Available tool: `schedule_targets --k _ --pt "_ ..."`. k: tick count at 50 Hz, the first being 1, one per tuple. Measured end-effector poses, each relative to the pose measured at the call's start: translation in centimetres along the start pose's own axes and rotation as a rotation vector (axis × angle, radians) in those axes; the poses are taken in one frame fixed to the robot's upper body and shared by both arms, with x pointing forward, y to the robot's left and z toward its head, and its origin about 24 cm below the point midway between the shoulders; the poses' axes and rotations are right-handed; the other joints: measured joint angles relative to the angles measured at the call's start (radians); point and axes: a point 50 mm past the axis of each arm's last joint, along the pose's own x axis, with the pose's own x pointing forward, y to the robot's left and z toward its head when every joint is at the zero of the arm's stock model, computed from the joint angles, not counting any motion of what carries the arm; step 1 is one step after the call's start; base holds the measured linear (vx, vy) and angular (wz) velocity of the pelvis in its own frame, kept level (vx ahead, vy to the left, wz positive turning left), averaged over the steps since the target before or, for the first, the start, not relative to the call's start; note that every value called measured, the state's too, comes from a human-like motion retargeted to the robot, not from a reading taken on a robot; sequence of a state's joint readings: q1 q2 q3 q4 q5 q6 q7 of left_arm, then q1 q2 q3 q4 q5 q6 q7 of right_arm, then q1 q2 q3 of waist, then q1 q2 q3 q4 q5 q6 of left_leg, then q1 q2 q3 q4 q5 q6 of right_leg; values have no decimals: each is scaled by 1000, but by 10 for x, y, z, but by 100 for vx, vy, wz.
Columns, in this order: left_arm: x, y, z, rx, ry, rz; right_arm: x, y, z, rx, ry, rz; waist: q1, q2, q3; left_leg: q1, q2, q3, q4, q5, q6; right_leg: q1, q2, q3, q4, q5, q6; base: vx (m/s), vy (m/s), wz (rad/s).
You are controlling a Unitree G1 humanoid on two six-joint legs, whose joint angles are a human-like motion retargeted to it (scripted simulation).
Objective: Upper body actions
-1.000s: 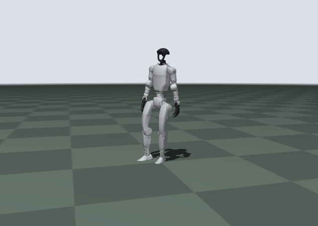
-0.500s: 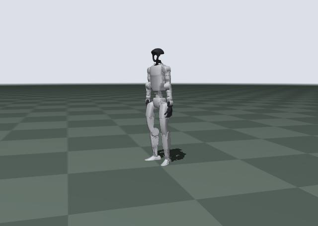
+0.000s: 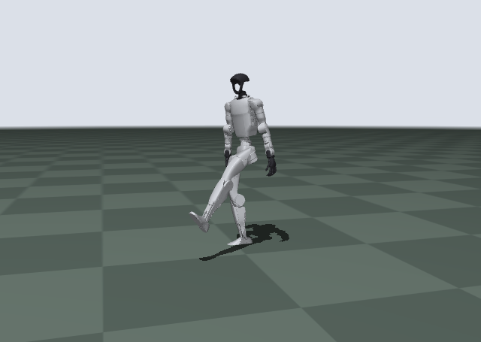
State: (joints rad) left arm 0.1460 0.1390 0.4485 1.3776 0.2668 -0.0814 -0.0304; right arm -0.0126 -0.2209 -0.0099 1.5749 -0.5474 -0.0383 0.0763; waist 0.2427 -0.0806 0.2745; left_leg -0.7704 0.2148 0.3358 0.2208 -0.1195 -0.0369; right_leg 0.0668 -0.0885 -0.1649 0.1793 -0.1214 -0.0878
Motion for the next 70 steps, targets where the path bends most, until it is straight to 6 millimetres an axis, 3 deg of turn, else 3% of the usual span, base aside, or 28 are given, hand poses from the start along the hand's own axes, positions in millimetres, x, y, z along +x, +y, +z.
schedule_targets --k 3,5,9,12,15,19,25,32,37,41,45,50,57,61,65,67,70 --pt "-2 -6 -17 -102 78 -57 0 -8 19 -93 -58 -31 103 -58 137 -79 64 23 -35 14 31 35 -53 32 45 -11 1 -10 -20 -111" --pt "-7 -10 -39 -144 160 -91 -1 -10 27 -140 -85 -44 154 -93 195 -91 87 42 -84 25 49 49 -94 55 76 -24 7 0 -6 -101" --pt "-27 -18 -100 -171 389 -164 0 -3 35 -186 -116 -21 174 -159 207 -72 108 95 -172 47 46 59 -158 87 98 -40 25 9 2 -55" --pt "-37 -26 -119 -171 472 -209 0 0 38 -169 -128 -2 177 -156 203 -8 116 114 -170 51 38 69 -169 92 91 -34 32 -1 2 -25" --pt "-38 -35 -120 -210 473 -213 0 -1 37 -150 -122 9 165 -135 166 62 105 121 -129 52 31 60 -164 89 73 -25 39 -6 1 13" --pt "-36 -39 -116 -278 453 -198 1 3 19 -127 -65 20 86 -85 28 107 76 91 -12 48 10 23 -123 42 31 -11 47 3 12 78" --pt "-24 -13 -95 -262 365 -87 0 17 -17 -54 65 66 -96 0 -169 278 -4 69 110 62 -2 0 -44 -57 -28 -14 39 13 11 114" --pt "-4 13 -26 -139 112 -5 -4 36 -47 76 168 103 -229 39 -282 515 -85 39 112 182 9 -12 -12 -161 -69 -32 49 14 5 101" --pt "2 8 26 -47 -61 -16 -6 41 -57 104 213 111 -275 55 -315 621 -117 -6 47 198 12 -19 -6 -246 -86 -42 65 12 4 88" --pt "3 -4 44 51 -129 -80 -5 39 -53 85 207 113 -270 73 -320 702 -134 -58 -60 207 -39 -19 16 -278 -86 -48 76 19 10 37" --pt "2 -16 33 96 -102 -142 -3 30 -39 49 158 103 -292 88 -347 727 -144 -42 -140 171 -59 -23 25 -304 -107 -42 94 18 15 32" --pt "-2 -28 -10 45 44 -195 1 19 -7 48 29 97 -304 93 -376 725 -162 -20 -157 74 -32 -31 19 -303 -138 -16 123 26 20 -4" --pt "-18 -22 -78 -16 284 -184 1 14 27 35 -97 126 -257 73 -401 762 -193 44 -177 -2 2 -38 -14 -268 -135 7 166 29 23 -43" --pt "-27 -15 -101 -29 373 -164 0 13 31 7 -137 130 -238 59 -419 760 -219 37 -169 -33 31 -44 -47 -282 -104 13 200 33 35 4" --pt "-28 -6 -102 -71 385 -151 0 11 24 -2 -138 105 -216 45 -409 763 -237 4 -141 -59 54 -45 -80 -305 -6 57 227 27 29 34" --pt "-27 0 -99 -91 374 -134 0 10 18 -10 -124 93 -207 52 -413 756 -222 -7 -125 -71 59 -77 -86 -287 98 122 202 24 21 21" --pt "-24 8 -94 -125 357 -103 0 8 13 -46 -116 86 -229 92 -403 758 -170 -30 -111 -78 63 -209 -61 -236 356 149 58 24 20 25"
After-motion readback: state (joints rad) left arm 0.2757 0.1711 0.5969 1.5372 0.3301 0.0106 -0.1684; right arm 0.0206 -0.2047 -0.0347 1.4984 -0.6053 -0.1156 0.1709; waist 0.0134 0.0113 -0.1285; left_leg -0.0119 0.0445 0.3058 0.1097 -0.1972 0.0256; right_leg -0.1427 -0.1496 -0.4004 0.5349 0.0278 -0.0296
